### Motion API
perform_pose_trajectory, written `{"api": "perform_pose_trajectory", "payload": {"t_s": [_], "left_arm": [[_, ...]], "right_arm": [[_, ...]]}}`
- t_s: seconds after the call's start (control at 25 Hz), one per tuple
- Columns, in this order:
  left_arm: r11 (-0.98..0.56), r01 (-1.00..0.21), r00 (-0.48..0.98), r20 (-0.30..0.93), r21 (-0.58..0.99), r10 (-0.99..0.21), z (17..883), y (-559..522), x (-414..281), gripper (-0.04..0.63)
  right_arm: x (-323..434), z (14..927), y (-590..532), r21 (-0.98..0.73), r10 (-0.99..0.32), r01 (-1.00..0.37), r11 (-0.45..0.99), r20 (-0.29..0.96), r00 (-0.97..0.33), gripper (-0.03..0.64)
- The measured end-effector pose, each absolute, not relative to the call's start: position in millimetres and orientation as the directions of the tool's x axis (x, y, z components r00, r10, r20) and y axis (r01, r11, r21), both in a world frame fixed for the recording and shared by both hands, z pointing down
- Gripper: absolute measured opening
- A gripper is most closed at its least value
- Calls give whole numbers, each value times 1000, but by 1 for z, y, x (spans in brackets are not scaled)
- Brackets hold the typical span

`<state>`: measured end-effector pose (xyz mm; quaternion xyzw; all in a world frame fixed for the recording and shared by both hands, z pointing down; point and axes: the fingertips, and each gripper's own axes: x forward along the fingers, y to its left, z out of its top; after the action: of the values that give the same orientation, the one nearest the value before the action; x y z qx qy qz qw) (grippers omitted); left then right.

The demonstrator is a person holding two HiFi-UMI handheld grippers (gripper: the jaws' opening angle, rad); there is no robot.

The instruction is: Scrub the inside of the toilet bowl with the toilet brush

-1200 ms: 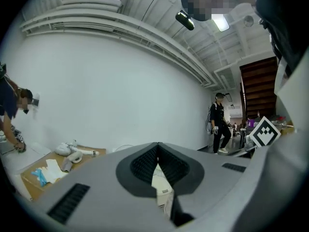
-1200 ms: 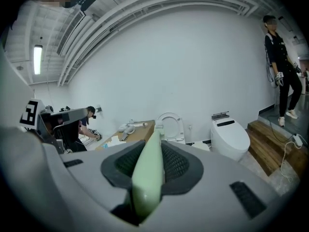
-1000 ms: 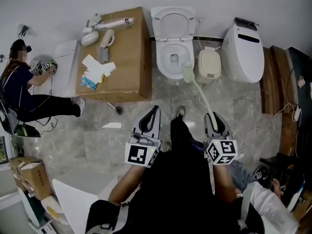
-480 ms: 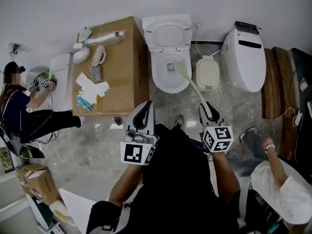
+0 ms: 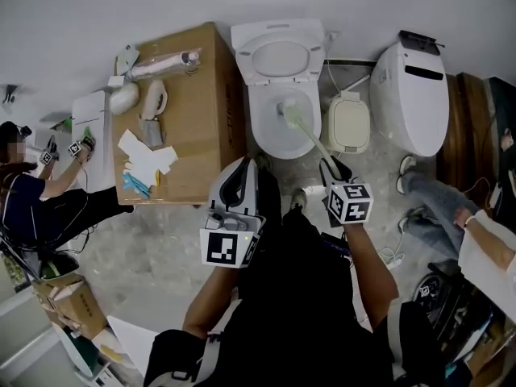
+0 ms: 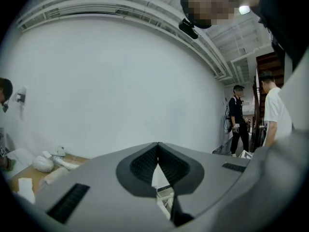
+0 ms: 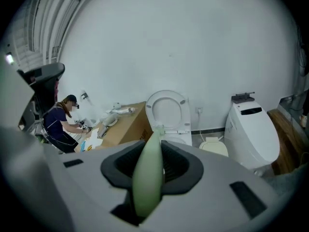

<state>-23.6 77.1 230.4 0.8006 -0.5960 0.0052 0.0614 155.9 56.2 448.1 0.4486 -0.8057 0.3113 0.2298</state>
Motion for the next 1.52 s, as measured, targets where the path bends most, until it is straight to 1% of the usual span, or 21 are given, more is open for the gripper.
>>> {"api": "perform_pose_trajectory", "payload": {"t_s": [0.32,0.52,0.72,1.08,1.16,1.32,1.4,1.52], "left_arm": [[-314,-942,328,122,116,-937,259,-18,-49,8],[-325,-936,344,151,137,-927,285,-55,-64,8],[-339,-924,372,213,174,-904,319,-77,-77,8],[-327,-922,375,261,208,-889,363,-86,-100,8],[-322,-922,374,271,216,-887,370,-87,-103,9],[-322,-920,377,277,225,-884,377,-88,-106,8],[-320,-919,377,280,230,-883,380,-88,-106,8],[-316,-918,377,281,240,-883,384,-88,-106,8]], "right_arm": [[120,556,-8,-296,-455,-894,337,780,-430,114],[98,635,-18,-300,-338,-909,289,856,-390,114],[80,702,-13,-283,-230,-920,271,909,-348,114],[56,767,-5,-253,-118,-906,339,944,-308,114],[57,777,-3,-245,-88,-907,343,953,-290,114],[74,785,-8,-187,-70,-920,344,972,-224,112],[88,789,-11,-155,-67,-912,380,979,-194,112],[108,787,-18,-96,-62,-872,480,988,-143,112]]}}
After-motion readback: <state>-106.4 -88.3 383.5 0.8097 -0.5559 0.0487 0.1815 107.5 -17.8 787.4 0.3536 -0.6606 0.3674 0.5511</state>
